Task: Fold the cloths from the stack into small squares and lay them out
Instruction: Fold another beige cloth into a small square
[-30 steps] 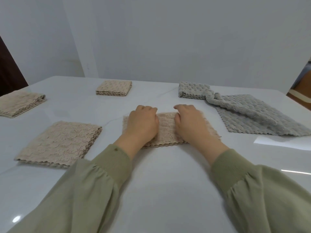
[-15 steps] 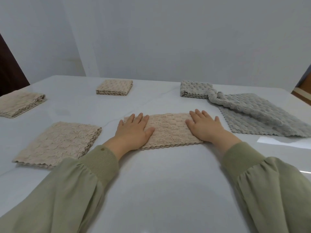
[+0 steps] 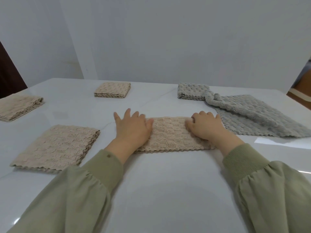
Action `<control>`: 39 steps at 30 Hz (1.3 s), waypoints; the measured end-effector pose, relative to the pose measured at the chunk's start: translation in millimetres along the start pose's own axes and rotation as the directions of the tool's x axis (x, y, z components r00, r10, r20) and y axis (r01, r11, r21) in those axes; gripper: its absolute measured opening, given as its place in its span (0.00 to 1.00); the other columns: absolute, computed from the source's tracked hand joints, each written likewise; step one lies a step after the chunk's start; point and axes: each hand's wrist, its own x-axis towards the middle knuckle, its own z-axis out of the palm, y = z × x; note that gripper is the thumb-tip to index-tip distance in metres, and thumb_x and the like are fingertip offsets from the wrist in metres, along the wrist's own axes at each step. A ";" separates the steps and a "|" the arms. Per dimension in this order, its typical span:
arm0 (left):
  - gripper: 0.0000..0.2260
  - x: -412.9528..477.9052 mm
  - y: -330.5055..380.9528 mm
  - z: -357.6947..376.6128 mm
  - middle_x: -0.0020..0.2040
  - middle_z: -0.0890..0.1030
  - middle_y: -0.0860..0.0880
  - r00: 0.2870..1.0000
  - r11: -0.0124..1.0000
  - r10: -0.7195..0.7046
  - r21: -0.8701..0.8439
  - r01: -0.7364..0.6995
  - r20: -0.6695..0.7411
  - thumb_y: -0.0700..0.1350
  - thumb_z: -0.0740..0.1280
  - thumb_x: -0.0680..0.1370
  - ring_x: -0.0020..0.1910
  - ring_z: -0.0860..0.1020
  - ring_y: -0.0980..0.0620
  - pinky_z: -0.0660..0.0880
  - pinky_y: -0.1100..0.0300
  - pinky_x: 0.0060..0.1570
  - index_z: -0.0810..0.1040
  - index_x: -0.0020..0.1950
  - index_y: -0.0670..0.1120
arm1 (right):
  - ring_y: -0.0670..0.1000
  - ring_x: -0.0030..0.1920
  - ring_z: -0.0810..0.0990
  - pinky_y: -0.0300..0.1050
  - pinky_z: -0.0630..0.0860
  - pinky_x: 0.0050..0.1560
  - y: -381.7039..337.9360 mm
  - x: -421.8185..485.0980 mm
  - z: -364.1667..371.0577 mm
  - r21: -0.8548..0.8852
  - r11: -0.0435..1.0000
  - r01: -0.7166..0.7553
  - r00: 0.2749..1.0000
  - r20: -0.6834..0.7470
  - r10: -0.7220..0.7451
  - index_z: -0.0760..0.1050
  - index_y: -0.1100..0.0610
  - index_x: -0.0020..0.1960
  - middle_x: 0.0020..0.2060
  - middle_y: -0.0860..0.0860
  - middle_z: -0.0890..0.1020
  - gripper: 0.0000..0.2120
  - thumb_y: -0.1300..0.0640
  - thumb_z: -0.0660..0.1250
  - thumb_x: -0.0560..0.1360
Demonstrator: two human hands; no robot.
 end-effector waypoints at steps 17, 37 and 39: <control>0.28 3.7 35.7 15.2 0.78 0.53 0.50 0.989 0.983 0.129 -0.138 -0.119 0.066 0.64 0.45 0.79 0.77 0.46 0.46 0.42 0.36 0.70 0.50 0.77 0.54 | 0.51 0.40 0.71 0.42 0.65 0.32 15.6 9.4 -7.7 0.645 0.761 -0.076 0.983 -0.078 0.165 0.70 0.58 0.45 0.36 0.50 0.72 0.07 0.63 0.69 0.71; 0.29 -2.4 -15.9 -41.1 0.55 0.79 0.48 0.796 0.918 0.274 -0.392 -0.050 0.540 0.68 0.60 0.73 0.54 0.77 0.47 0.76 0.54 0.49 0.76 0.60 0.45 | 0.58 0.59 0.74 0.49 0.66 0.62 -10.7 -3.1 0.3 0.416 0.848 0.327 0.741 -0.670 0.043 0.70 0.61 0.66 0.56 0.58 0.79 0.19 0.63 0.65 0.75; 0.24 0.8 -16.3 -33.6 0.56 0.77 0.49 0.913 0.948 0.130 -0.318 0.000 0.388 0.63 0.59 0.76 0.51 0.75 0.49 0.73 0.59 0.42 0.75 0.60 0.45 | 0.59 0.65 0.69 0.51 0.62 0.67 -3.2 0.4 7.4 0.372 0.903 0.216 0.787 -0.614 0.065 0.65 0.61 0.70 0.63 0.58 0.74 0.24 0.58 0.65 0.76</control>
